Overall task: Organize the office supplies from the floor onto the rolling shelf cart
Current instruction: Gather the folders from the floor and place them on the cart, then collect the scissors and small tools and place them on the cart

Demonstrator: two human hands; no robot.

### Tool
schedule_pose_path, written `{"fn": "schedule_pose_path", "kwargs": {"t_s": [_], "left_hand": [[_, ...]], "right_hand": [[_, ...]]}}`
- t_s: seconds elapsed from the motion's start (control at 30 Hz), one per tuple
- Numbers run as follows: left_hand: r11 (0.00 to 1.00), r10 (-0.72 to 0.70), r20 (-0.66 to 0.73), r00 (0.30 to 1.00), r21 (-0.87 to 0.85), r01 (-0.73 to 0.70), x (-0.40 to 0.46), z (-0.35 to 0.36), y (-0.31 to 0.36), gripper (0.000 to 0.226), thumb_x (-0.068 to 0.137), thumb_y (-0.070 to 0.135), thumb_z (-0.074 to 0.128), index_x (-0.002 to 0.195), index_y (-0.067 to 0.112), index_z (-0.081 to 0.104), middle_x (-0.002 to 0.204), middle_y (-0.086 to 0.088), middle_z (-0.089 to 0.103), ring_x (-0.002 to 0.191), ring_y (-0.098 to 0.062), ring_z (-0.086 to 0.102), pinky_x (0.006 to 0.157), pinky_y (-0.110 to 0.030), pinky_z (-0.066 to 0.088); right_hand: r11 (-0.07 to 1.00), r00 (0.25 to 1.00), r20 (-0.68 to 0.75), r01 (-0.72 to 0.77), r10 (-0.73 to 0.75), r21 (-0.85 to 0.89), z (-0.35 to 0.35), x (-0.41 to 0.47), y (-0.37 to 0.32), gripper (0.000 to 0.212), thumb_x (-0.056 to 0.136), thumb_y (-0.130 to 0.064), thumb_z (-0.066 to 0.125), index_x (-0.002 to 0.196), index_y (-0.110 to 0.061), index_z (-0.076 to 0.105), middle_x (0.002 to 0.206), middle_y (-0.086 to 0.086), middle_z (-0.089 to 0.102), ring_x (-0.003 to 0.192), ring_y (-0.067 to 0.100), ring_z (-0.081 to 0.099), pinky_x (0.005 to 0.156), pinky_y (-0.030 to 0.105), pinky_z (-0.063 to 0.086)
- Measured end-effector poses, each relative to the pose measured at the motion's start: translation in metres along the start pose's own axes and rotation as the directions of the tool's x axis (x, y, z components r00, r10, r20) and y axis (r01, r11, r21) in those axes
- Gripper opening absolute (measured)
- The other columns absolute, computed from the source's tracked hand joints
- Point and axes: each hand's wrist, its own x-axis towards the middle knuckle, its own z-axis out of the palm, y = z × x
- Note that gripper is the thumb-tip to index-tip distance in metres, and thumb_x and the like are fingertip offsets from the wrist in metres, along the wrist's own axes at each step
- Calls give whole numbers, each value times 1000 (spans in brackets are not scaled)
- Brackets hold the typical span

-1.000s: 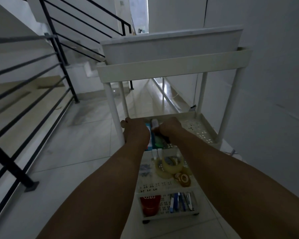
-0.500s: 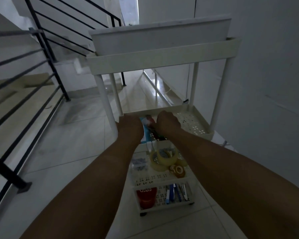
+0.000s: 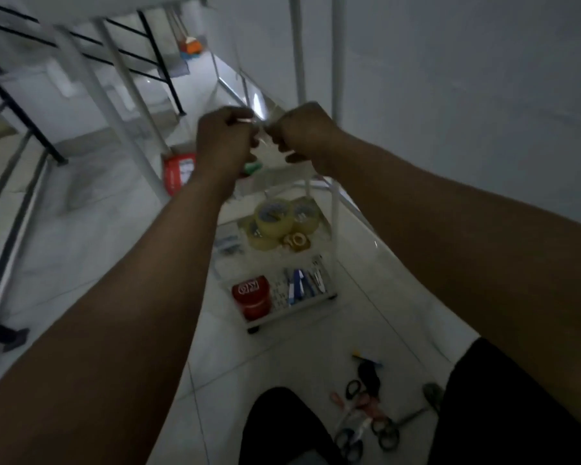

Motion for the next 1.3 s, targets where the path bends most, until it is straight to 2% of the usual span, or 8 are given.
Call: {"fn": "schedule_pose_path", "kwargs": {"t_s": [0.23, 0.43, 0.6, 0.73, 0.83, 0.93, 1.03, 1.3], "left_hand": [[993, -48, 296, 954, -91, 79, -67, 56, -40, 23, 94, 15, 52, 114, 11, 63, 96, -8, 70, 78, -17, 68, 65, -28, 57], [904, -413, 479, 774, 111, 414, -116, 138, -154, 12, 94, 19, 55, 102, 13, 62, 97, -10, 65, 78, -22, 63, 67, -35, 55], [677, -736, 364, 571, 369, 637, -190, 177, -294, 21, 88, 18, 64, 103, 4, 60, 93, -12, 57, 88, -28, 56, 72, -37, 52], [535, -831, 271, 486, 628, 566, -256, 180, -385, 42, 73, 24, 71, 105, 3, 52, 106, -12, 57, 96, -28, 56, 87, -38, 52], [469, -825, 205, 526, 768, 436, -295, 182, -417, 101, 67, 45, 79, 145, 12, 24, 144, -18, 30, 132, -37, 34, 105, -45, 35], [504, -740, 245, 627, 819, 275, -320, 185, -427, 118, 64, 62, 75, 152, 25, 5, 157, -10, 8, 144, -35, 11, 107, -57, 29], [533, -713, 313, 628, 824, 194, -327, 194, -440, 123, 65, 70, 68, 153, 27, -6, 161, -8, -8, 148, -34, -1, 112, -59, 18], [523, -538, 302, 787, 852, 30, -321, 206, -463, 95, 67, 67, 68, 143, 26, 27, 144, -6, 29, 129, -32, 29, 96, -46, 36]], "right_hand": [[994, 994, 28, -102, 101, 44, -52, -71, 73, 16, 86, -23, 62, 89, -8, 68, 82, 9, 68, 71, 21, 65, 70, 34, 58], [906, 906, -28, -424, 423, -23, -68, -98, 227, 29, 84, -26, 68, 100, -1, 67, 91, 14, 66, 78, 24, 62, 66, 33, 53], [707, 738, -50, -662, 673, -250, -72, -147, 376, 39, 82, -19, 71, 113, 3, 64, 110, 20, 65, 91, 28, 59, 74, 36, 51], [512, 613, -115, -736, 782, -444, -75, -198, 460, 37, 80, -13, 70, 112, 2, 66, 118, 21, 65, 94, 27, 60, 82, 34, 50], [450, 613, -230, -741, 755, -497, -72, -223, 499, 34, 82, -6, 66, 113, 8, 62, 119, 24, 61, 107, 36, 59, 90, 40, 52], [338, 585, -426, -781, 690, -524, -65, -233, 521, 55, 81, -16, 66, 132, -10, 46, 136, 20, 39, 125, 39, 38, 102, 50, 40], [367, 570, -411, -800, 712, -475, -65, -230, 538, 85, 76, -24, 73, 145, -21, 24, 147, 16, 25, 134, 39, 26, 105, 55, 31], [448, 691, -357, -697, 629, -559, -39, -212, 558, 73, 83, -21, 66, 144, -13, 25, 139, 20, 32, 126, 40, 34, 97, 51, 41]]}}
